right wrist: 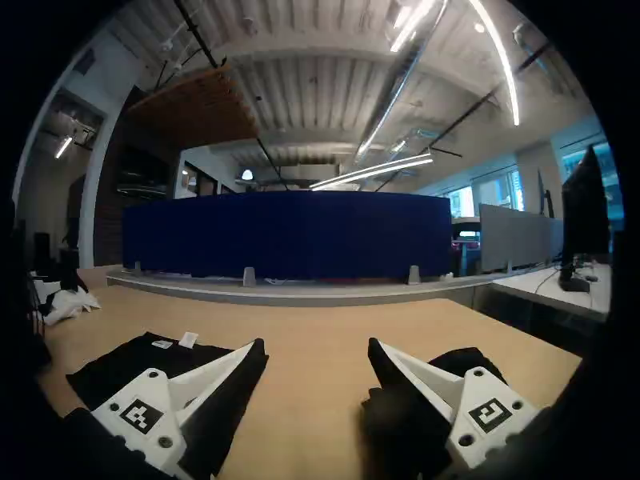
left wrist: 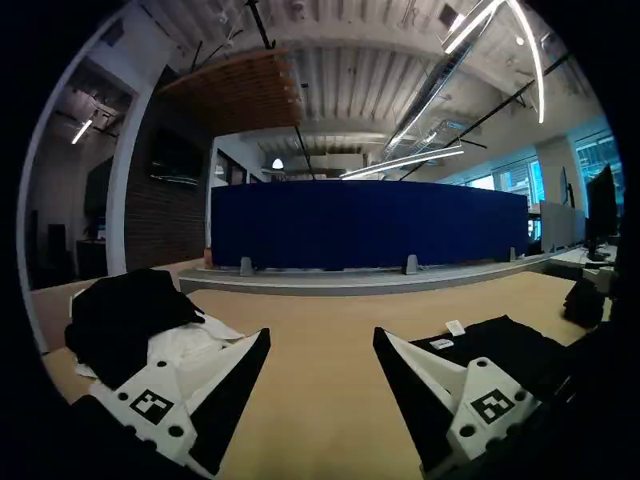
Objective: Fold towel
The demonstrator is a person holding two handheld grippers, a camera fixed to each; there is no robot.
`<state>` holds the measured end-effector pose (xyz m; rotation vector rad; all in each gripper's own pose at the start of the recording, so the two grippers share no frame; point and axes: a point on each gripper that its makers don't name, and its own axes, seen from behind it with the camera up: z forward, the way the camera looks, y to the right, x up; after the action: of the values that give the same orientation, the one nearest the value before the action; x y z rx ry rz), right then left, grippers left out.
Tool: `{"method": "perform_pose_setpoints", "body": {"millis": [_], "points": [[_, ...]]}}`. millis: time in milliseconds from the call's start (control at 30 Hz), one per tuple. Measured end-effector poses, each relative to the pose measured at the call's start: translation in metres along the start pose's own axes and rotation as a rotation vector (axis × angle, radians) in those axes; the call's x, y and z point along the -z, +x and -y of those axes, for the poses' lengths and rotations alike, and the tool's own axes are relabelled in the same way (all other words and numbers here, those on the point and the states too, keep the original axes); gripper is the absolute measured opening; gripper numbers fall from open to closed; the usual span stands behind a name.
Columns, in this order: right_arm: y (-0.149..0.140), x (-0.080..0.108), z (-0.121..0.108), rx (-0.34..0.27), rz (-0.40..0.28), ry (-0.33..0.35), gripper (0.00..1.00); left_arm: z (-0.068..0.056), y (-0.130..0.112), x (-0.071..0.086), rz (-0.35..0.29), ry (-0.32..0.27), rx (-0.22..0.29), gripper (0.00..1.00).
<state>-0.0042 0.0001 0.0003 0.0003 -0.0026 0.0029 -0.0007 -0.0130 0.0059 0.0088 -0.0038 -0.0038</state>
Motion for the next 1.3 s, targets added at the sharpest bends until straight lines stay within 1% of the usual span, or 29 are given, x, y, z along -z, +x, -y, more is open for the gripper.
{"method": "perform_pose_setpoints", "body": {"millis": [67,167,233,367,567,667,767,867,967,1067,1167,1267,1300], "points": [[-0.009,-0.001,0.000,-0.006,0.005,0.001,1.00,0.003,-0.002,-0.002,0.006,0.009,0.004,0.95],[-0.004,0.000,-0.003,-0.024,0.007,-0.003,1.00,0.003,0.007,-0.004,0.019,-0.007,0.014,0.95],[0.007,0.001,-0.003,-0.019,0.003,-0.005,1.00,0.005,0.022,-0.004,0.010,-0.007,0.023,0.95],[0.034,0.005,-0.002,0.011,0.001,-0.006,1.00,0.007,0.055,-0.005,0.007,-0.010,0.026,0.95],[0.078,0.011,0.004,0.042,0.019,-0.010,1.00,0.010,0.111,-0.003,0.010,-0.011,-0.005,0.95],[0.102,0.013,0.009,0.046,0.023,-0.011,1.00,0.010,0.135,0.001,0.014,-0.011,-0.016,0.95],[0.127,0.014,0.010,0.045,0.018,-0.017,1.00,0.009,0.155,0.005,0.023,-0.014,-0.026,0.95],[0.149,0.014,0.010,0.042,0.012,-0.027,1.00,0.013,0.174,0.008,0.033,-0.010,-0.029,0.95],[0.166,0.015,0.011,0.041,0.012,-0.031,1.00,0.016,0.195,0.012,0.028,-0.005,-0.021,0.95],[0.177,0.014,0.012,0.048,0.013,-0.029,1.00,0.018,0.205,0.014,0.038,-0.012,-0.011,0.95],[0.182,0.014,0.016,0.061,0.023,-0.020,1.00,0.018,0.212,0.014,0.052,-0.026,-0.023,0.95],[0.182,0.014,0.022,0.079,0.048,0.005,1.00,0.013,0.218,0.016,0.066,-0.050,-0.043,0.95],[0.181,0.014,0.024,0.089,0.060,0.017,1.00,0.010,0.218,0.016,0.075,-0.066,-0.048,0.95]]}}
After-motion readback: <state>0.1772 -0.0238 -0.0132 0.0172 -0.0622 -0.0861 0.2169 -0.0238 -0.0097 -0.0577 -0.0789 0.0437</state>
